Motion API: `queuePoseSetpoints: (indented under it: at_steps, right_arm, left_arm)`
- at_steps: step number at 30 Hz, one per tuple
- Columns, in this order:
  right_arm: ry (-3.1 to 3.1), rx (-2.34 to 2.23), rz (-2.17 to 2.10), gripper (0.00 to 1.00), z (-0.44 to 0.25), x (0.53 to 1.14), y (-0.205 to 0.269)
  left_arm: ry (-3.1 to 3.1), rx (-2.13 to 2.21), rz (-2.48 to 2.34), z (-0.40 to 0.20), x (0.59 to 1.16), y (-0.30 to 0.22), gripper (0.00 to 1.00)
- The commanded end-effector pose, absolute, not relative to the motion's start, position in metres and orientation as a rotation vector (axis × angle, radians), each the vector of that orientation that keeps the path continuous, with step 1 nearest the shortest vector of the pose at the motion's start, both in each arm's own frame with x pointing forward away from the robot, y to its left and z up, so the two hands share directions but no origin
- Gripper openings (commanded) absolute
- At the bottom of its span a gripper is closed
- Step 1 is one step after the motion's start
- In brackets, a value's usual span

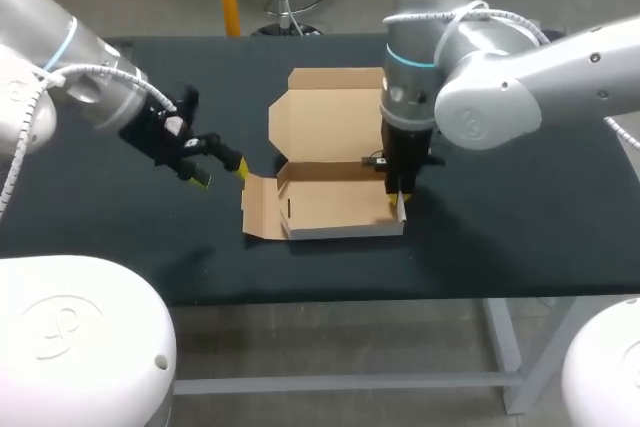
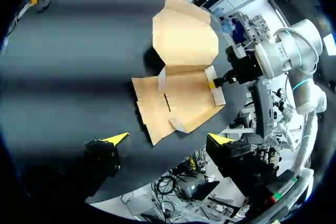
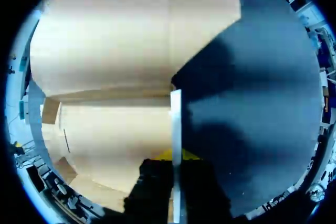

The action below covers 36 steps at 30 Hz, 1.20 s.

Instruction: Assemble the packaging by folding the flat box into shape, placing the metal phone stand inside, and closing the box properly

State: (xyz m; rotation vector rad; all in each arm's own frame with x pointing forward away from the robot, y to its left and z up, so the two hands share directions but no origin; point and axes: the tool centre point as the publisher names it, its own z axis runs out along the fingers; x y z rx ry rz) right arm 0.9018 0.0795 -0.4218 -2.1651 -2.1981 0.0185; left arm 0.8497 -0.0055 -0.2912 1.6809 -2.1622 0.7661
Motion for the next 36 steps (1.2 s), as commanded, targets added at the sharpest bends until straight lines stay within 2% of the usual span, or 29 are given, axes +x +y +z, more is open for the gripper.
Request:
queuePoseSetpoints:
  at_steps: [1, 7, 13, 18, 25, 29, 32, 36]
  right_arm:
    - [-2.198, -2.165, 0.021, 0.0, -0.421, 0.902, 0.08]
    - [-2.198, -2.165, 0.021, 0.0, -0.421, 0.902, 0.08]
    - [-2.198, -2.165, 0.021, 0.0, -0.421, 0.902, 0.08]
    - [-2.198, -2.165, 0.021, 0.0, -0.421, 0.902, 0.08]
    - [-2.198, -2.165, 0.021, 0.0, -0.421, 0.902, 0.08]
    - [-2.198, -2.165, 0.021, 0.0, -0.421, 0.902, 0.08]
    - [-2.198, -2.165, 0.021, 0.0, -0.421, 0.902, 0.08]
    - [-2.198, -2.165, 0.021, 0.0, -0.421, 0.902, 0.08]
  left_arm:
    - [-1.813, 1.851, 0.74, -0.312, 0.865, -0.003, 1.0]
    - [-1.833, 1.788, 0.788, -0.329, 0.871, -0.007, 1.0]
    - [-1.889, 1.727, 0.812, -0.344, 0.875, -0.018, 0.88]
    - [-1.926, 1.702, 0.822, -0.353, 0.878, -0.022, 0.86]
    - [-1.949, 1.696, 0.811, -0.365, 0.884, -0.024, 0.77]
    - [-1.937, 1.695, 0.809, -0.374, 0.888, -0.024, 0.8]
    - [-1.917, 1.683, 0.807, -0.381, 0.89, -0.025, 0.74]
    - [-1.905, 1.663, 0.796, -0.39, 0.89, -0.03, 0.6]
